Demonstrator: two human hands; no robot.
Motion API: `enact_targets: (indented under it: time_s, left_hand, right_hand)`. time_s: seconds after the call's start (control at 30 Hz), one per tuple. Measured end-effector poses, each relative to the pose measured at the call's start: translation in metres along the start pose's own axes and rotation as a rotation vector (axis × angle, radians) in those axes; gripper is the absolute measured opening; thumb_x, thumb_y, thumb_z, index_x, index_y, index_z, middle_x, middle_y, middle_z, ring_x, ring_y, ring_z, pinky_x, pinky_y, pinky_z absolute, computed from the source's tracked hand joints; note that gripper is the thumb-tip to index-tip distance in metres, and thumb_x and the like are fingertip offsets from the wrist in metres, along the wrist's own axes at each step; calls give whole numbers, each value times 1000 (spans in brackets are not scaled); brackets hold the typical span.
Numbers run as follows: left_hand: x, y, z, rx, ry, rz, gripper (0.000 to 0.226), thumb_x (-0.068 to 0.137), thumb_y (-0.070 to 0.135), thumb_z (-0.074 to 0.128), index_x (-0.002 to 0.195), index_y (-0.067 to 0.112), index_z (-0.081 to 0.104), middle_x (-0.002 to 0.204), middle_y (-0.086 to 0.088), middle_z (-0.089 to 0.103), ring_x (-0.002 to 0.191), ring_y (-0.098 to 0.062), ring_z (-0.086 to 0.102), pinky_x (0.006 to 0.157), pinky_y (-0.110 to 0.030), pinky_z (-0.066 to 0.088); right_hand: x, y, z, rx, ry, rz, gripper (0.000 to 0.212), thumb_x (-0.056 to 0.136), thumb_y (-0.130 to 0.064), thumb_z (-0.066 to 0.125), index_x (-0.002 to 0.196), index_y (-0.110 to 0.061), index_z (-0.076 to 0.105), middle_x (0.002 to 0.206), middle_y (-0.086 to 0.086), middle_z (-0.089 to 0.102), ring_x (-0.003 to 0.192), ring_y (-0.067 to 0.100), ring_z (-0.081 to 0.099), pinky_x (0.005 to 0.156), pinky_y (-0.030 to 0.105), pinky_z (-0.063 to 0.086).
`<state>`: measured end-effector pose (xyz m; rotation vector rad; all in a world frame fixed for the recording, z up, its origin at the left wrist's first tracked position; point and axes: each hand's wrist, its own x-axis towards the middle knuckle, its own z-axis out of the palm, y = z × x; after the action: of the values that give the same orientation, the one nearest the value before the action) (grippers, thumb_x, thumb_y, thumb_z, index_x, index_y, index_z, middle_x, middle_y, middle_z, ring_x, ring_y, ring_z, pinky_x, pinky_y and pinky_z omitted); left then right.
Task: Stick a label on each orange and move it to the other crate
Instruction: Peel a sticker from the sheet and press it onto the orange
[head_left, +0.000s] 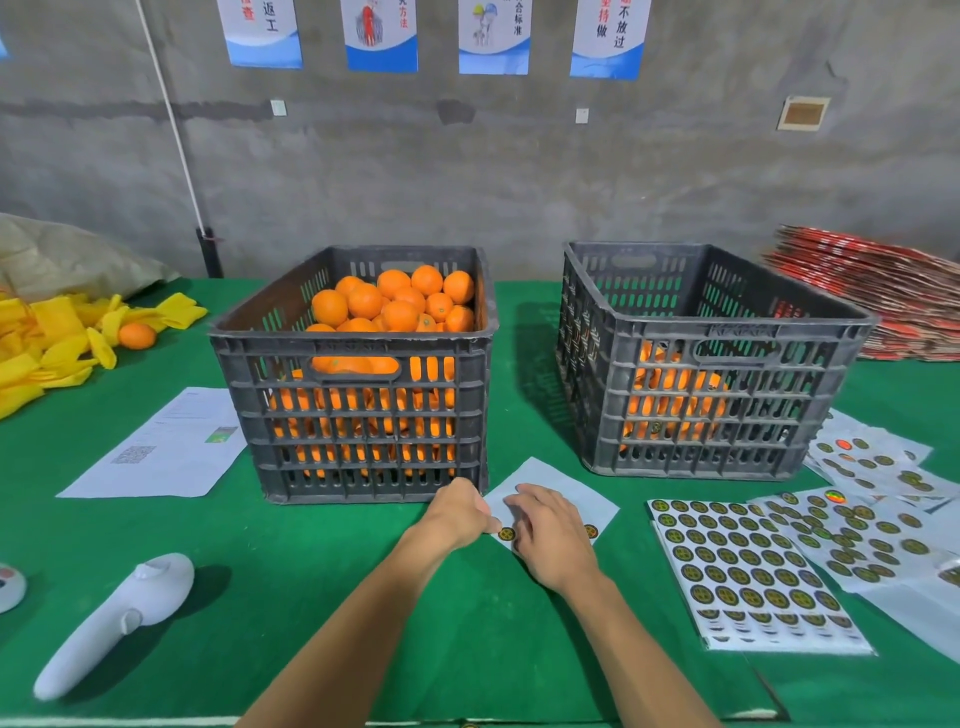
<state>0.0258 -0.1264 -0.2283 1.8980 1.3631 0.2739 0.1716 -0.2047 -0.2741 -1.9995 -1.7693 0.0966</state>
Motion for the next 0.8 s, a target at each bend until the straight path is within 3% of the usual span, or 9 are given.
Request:
enact_targets:
  time_s: [0.13, 0.3, 0.37, 0.47, 0.57, 0.63, 0.73, 0.8]
  left_hand:
    - [3, 10, -1, 51, -32, -83, 32, 86, 17, 80, 113, 4, 68, 113, -9, 69, 106, -25, 66, 98, -40, 53]
    - [-3, 4, -1, 74, 12, 55, 20, 90, 19, 78, 105, 15, 66, 104, -3, 61, 83, -19, 58, 75, -29, 45]
    - [-8, -2, 1, 120, 59, 125, 13, 92, 22, 76, 100, 17, 68, 104, -3, 61, 89, -20, 60, 81, -30, 49]
    - [-10, -9, 13, 260, 149, 247, 11, 98, 20, 67, 108, 18, 70, 120, -5, 57, 118, -21, 52, 105, -37, 44]
    - [-11, -8, 29, 259, 209, 389, 26, 102, 24, 62, 127, 19, 66, 134, 1, 58, 126, -14, 48, 113, -35, 39]
    - [-13, -3, 38, 186, 121, 440, 50, 98, 42, 65, 142, 20, 57, 148, 6, 52, 138, -11, 42, 120, -35, 33]
    - [-11, 1, 52, 253, -17, 445, 89, 84, 68, 67, 156, 21, 42, 165, 10, 30, 153, -10, 22, 127, -32, 16]
    - [-9, -2, 56, 295, 6, 430, 92, 83, 72, 65, 157, 22, 41, 167, 9, 27, 154, -10, 20, 126, -31, 13]
  right_hand:
    - [0, 1, 1, 7, 8, -5, 41, 102, -20, 48, 142, -23, 56, 154, -2, 46, 144, 18, 35, 122, 31, 19]
    - [1, 1, 0, 5, -2, -4, 41, 101, -19, 48, 141, -22, 56, 153, -2, 47, 142, 18, 36, 121, 31, 22]
    - [0, -2, 0, 22, 28, 15, 38, 101, -16, 47, 137, -19, 59, 145, -2, 54, 136, 18, 43, 117, 31, 29]
    - [2, 0, -8, -59, 195, 142, 28, 99, -15, 52, 122, -15, 67, 125, 2, 66, 116, 21, 55, 105, 32, 42]
    - [-1, 12, -21, -183, 224, 332, 33, 92, -16, 61, 124, -13, 64, 122, 3, 63, 111, 22, 54, 100, 32, 42]
    - [-4, 19, -25, -210, 197, 399, 37, 92, -21, 62, 127, -12, 61, 124, 3, 61, 114, 22, 52, 100, 32, 41]
    - [-7, 23, -25, -207, 175, 413, 37, 91, -19, 63, 127, -10, 61, 124, 5, 61, 113, 23, 53, 98, 32, 42]
    - [-5, 24, -26, -190, 163, 371, 34, 89, -15, 63, 123, -10, 63, 120, 6, 65, 109, 25, 55, 95, 33, 44]
